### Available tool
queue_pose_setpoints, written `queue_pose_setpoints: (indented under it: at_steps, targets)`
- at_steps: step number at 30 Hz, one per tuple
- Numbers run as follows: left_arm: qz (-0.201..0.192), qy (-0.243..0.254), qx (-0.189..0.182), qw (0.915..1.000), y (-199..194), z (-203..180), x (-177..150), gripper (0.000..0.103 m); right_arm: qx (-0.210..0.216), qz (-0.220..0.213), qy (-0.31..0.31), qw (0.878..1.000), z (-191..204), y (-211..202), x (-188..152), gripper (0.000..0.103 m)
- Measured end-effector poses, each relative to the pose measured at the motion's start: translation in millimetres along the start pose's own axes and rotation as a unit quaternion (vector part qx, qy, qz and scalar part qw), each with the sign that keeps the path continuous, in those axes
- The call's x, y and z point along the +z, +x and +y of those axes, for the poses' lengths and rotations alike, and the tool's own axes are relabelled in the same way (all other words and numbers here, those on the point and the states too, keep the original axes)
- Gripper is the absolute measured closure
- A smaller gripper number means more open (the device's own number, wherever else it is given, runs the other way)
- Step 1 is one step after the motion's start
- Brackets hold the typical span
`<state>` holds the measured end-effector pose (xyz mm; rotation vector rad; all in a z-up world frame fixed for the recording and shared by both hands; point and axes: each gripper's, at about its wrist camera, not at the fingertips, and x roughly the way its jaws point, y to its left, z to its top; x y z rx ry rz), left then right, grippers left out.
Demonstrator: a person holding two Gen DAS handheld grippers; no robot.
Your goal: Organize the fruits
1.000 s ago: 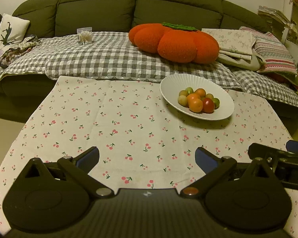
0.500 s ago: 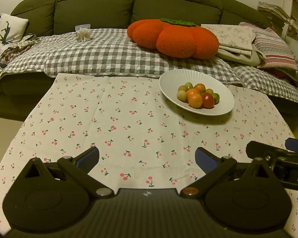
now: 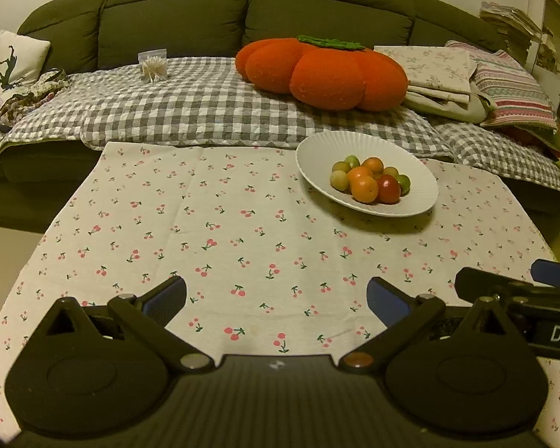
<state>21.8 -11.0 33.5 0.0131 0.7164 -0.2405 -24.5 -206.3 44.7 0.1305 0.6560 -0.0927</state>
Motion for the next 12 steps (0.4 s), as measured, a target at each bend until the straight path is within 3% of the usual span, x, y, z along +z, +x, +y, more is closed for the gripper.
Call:
queue_pose_setpoints:
  at_steps: [12]
  targets:
    - [0.002, 0.000, 0.000, 1.0000, 0.1, 0.0, 0.2, 0.001, 0.000, 0.000, 0.000, 1.000, 0.0, 0.4, -0.2, 0.001]
